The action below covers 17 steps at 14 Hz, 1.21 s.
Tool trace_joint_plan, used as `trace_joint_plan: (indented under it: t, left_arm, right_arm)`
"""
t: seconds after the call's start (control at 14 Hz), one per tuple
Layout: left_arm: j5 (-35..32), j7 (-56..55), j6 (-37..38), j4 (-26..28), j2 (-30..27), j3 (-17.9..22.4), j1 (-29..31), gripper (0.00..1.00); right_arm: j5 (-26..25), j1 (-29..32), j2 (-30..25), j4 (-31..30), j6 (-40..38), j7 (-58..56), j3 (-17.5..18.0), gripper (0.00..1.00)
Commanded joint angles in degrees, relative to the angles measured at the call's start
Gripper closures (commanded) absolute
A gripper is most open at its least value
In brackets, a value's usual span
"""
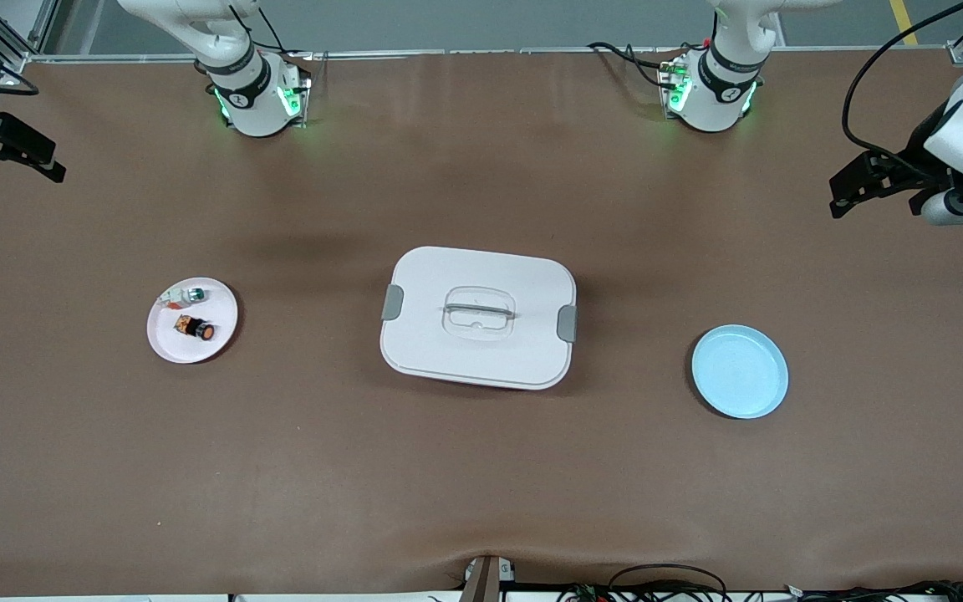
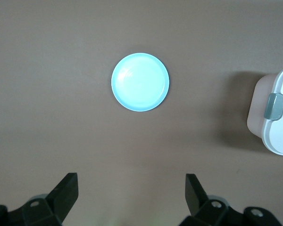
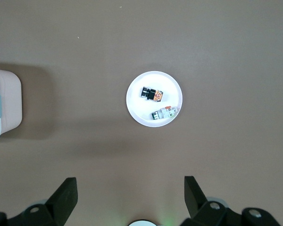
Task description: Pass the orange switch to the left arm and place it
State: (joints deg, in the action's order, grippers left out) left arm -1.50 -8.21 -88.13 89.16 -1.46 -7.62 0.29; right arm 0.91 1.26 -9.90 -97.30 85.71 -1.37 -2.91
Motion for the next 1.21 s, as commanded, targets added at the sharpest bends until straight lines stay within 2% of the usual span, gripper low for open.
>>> trace_joint_plan:
  t: [0.0, 0.36, 0.5, 0.78, 1.14]
  left_arm:
    - [0.53, 1.35, 0.59, 0.22, -0.38, -0.03, 0.24, 0.0]
    - [0.53, 1.35, 0.5, 0.4, -0.38, -0.03, 0.24, 0.0]
    - [0.53, 1.35, 0.5, 0.4, -0.3, 0.06, 0.15, 0.0]
    - [0.53, 1.35, 0.5, 0.4, -0.3, -0.03, 0.15, 0.0]
    - [0.45, 1.35, 0.59, 0.48, -0.21, -0.03, 0.15, 0.0]
  right_arm:
    - [-0.2, 0.32, 0.06, 0.53, -2.55, 0.75, 0.18, 0.0]
    - [-0.47, 2.07, 5.06, 1.85, -5.81, 0.76, 0.18, 0.0]
    - [0.06, 2.16, 11.71, 2.72, -5.99, 0.76, 0.27, 0.0]
    - [-0.64, 3.13, 17.19, 5.01, -7.57, 0.58, 0.18, 0.0]
    - [-0.03, 4.88, 18.34, 5.28, -7.22, 0.67, 0.18, 0.0]
